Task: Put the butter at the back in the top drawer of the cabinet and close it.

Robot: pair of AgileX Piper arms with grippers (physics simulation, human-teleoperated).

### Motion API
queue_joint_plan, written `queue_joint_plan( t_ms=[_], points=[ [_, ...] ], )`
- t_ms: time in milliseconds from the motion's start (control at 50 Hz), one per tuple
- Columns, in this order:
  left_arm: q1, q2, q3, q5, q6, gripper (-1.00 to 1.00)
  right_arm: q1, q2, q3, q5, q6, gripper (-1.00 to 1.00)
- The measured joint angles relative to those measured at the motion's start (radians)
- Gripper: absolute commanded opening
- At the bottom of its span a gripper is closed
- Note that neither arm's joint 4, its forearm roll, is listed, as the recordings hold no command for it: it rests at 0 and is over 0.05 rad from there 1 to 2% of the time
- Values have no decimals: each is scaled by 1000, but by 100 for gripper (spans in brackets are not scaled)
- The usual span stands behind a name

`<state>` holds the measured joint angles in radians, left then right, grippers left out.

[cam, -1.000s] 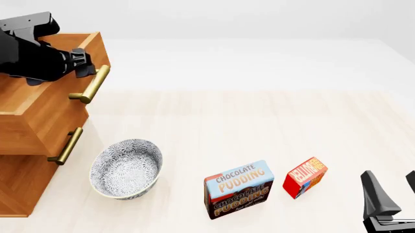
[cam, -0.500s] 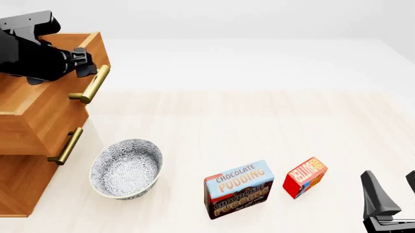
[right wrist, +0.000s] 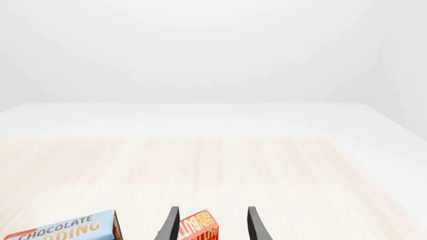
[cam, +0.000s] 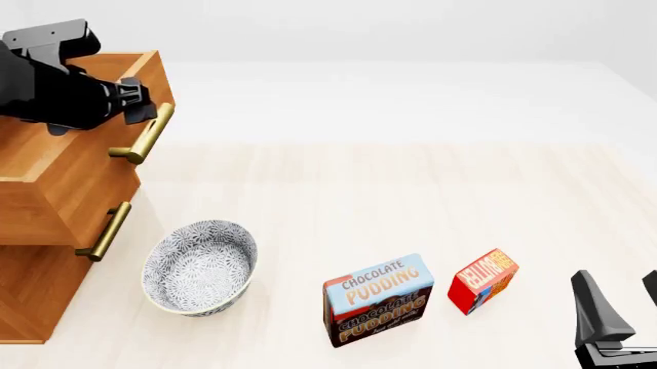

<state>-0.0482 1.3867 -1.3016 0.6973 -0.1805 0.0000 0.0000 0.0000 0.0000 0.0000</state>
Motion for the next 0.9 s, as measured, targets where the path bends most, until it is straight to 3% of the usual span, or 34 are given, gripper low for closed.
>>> queue_joint_plan(
  t_ms=[900],
  points=[
    [-32,2,-4,1,4,100,0,0,0,0,0,100]
  ],
)
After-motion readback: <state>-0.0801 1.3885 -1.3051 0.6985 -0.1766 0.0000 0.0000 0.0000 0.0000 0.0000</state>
